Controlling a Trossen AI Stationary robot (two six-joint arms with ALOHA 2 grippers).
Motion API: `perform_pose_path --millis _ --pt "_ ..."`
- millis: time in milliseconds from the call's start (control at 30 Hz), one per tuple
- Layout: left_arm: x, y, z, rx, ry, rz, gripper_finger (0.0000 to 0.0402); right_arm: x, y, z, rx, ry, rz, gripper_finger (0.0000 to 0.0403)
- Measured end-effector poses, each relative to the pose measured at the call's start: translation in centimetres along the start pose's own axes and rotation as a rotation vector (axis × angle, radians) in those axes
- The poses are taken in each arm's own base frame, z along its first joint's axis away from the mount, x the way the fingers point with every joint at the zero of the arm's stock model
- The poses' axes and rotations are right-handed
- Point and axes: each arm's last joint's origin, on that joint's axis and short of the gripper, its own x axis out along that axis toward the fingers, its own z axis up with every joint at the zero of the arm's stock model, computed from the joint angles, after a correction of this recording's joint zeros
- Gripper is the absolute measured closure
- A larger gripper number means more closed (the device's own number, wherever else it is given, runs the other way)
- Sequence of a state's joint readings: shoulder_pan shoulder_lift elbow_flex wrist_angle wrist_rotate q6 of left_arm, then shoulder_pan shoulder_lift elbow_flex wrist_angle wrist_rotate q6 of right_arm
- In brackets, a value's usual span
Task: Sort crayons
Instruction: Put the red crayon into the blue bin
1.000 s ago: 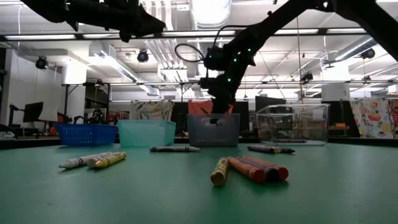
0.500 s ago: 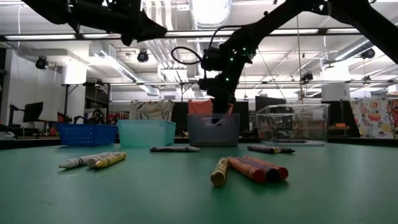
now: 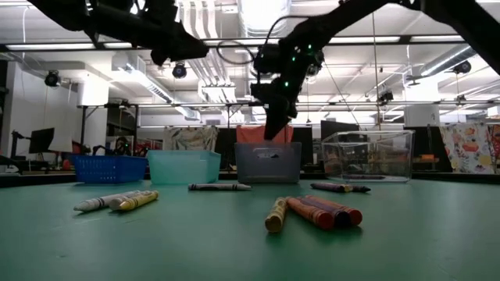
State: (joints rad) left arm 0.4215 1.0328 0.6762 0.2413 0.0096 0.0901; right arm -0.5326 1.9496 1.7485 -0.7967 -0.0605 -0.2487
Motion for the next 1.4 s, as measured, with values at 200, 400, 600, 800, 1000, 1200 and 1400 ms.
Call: perform_pose_path --millis 200,400,600,800,1000,1200,1400 --pt "-0.1 -0.5 -0.9 -0.128 0.102 -0.028 0.0278 -3.6 2.6 0.4 0.002 -0.024 0.024 0.0271" --pt "-0.5 -1.3 -1.8 -0.261 0.252 -0.046 0.0278 -5.9 6.3 0.4 -0.056 -0.012 0.094 0.0271" --pt "-1.3 -2.6 -1.1 -0.35 0.45 -0.072 0.0278 -6.4 10.4 0.2 -0.135 0.016 0.157 0.0271" --pt "-2.2 -4.4 -1.5 -0.427 0.586 -0.1 0.0278 -6.0 13.9 -1.0 -0.181 0.055 0.208 0.0271" --pt "-3.2 -6.2 -2.7 -0.537 0.721 -0.094 0.0278 -5.4 16.0 -2.7 -0.193 0.092 0.232 0.0271" --pt "-5.1 -8.7 -4.6 -0.653 0.969 -0.025 0.0278 -5.0 16.7 -3.0 -0.194 0.057 0.238 0.0271" --pt "-6.9 -12.3 -5.9 -0.704 1.152 0.022 0.0278 -4.8 16.8 -2.7 -0.216 0.011 0.239 0.0271"
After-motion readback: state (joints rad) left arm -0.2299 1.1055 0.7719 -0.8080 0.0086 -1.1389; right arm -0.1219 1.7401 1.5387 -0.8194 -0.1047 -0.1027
